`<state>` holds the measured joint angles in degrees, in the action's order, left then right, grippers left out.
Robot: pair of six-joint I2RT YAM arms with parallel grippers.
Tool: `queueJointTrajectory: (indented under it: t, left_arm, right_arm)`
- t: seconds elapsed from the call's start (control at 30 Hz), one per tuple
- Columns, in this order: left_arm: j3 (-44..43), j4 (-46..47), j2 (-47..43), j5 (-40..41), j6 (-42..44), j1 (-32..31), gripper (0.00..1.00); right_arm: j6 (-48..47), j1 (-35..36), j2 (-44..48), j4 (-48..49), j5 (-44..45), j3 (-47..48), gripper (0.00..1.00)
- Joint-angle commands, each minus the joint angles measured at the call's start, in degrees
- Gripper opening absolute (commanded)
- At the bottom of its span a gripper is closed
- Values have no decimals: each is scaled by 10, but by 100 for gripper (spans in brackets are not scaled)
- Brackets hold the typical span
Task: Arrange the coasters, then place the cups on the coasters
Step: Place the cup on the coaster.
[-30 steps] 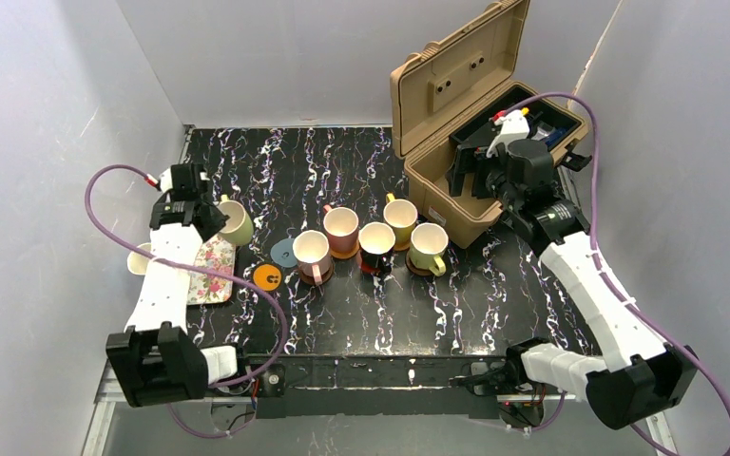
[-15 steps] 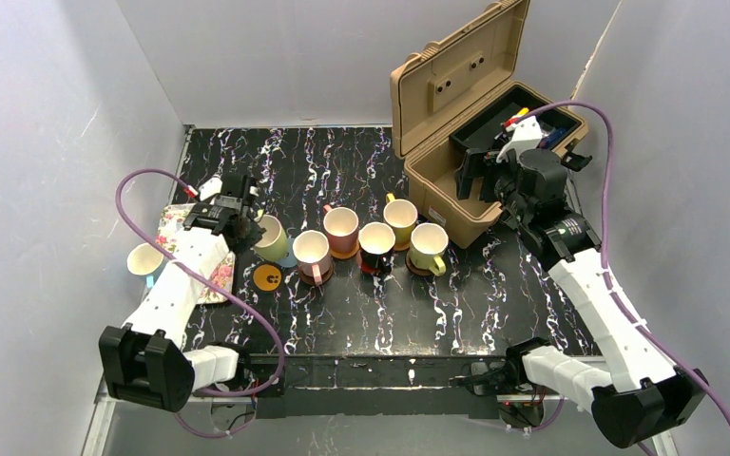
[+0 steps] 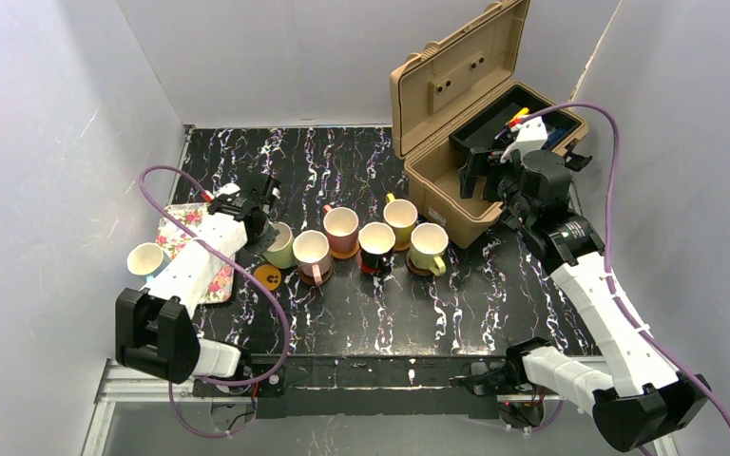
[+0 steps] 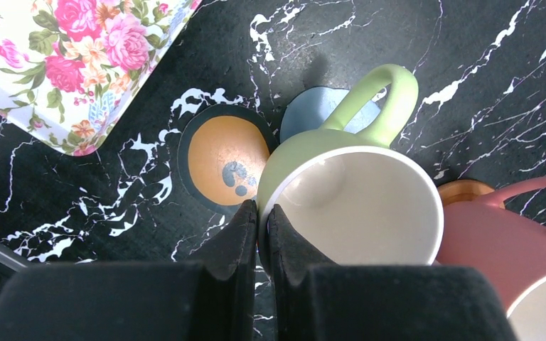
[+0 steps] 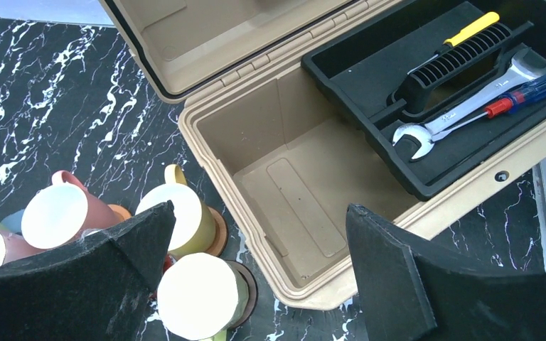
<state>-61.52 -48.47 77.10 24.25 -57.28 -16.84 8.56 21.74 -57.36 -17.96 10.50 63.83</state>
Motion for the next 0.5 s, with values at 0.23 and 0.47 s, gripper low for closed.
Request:
queueJointTrajectory:
  t: [0.23,0.47]
  left_arm:
    - [-43,8,21,30,-28,-6,0]
    - [-57,16,40,27,-28,-6,0]
  right_arm:
    - [-13,-2,3,15,18,-7,99]
    - [-15,-3,3,15,21,-8,99]
